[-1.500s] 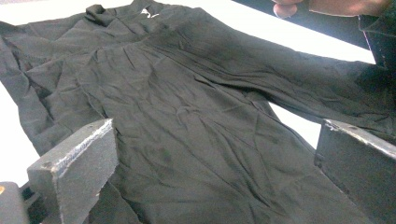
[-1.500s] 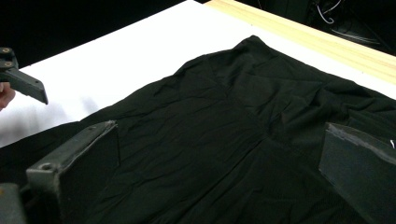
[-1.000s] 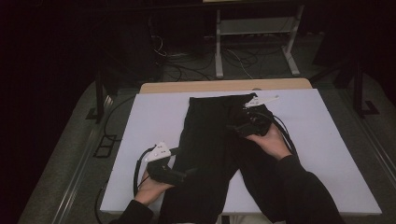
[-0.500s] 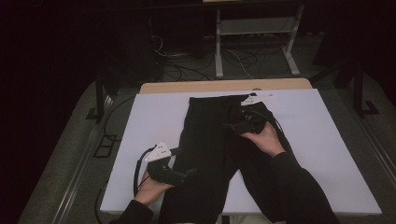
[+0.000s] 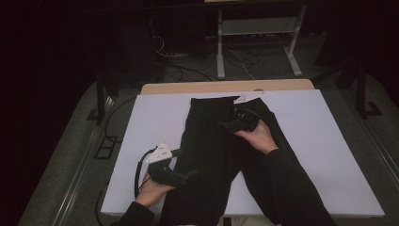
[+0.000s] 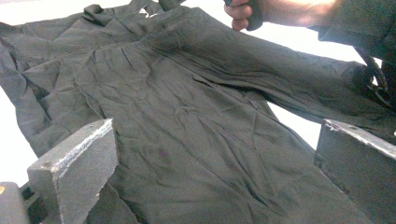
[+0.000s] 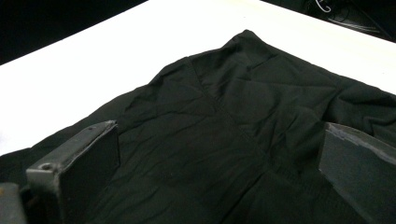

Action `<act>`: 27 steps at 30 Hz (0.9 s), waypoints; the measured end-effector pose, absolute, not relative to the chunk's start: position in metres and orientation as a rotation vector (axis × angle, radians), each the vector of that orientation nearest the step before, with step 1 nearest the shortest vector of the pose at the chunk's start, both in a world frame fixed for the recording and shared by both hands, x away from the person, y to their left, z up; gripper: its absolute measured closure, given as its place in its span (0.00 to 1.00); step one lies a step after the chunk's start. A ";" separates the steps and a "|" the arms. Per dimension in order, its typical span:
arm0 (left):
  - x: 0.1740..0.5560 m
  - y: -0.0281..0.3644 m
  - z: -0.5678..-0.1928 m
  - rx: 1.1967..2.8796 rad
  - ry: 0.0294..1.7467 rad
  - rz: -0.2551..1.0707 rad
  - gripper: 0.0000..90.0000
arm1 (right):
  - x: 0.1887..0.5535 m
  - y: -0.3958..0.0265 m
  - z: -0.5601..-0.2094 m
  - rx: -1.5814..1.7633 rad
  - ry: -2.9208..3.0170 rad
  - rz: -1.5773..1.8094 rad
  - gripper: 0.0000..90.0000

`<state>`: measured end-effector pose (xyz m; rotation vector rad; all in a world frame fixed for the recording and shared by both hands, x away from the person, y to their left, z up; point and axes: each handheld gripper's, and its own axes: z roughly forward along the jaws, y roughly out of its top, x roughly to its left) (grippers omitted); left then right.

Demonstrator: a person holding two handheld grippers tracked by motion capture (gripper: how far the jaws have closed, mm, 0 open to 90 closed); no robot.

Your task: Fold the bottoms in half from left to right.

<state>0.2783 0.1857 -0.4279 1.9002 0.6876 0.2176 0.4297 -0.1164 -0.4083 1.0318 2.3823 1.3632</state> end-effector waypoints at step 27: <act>0.278 0.186 -0.427 1.895 0.688 0.214 0.00 | 0.455 -0.084 -0.402 1.036 2.379 1.374 0.00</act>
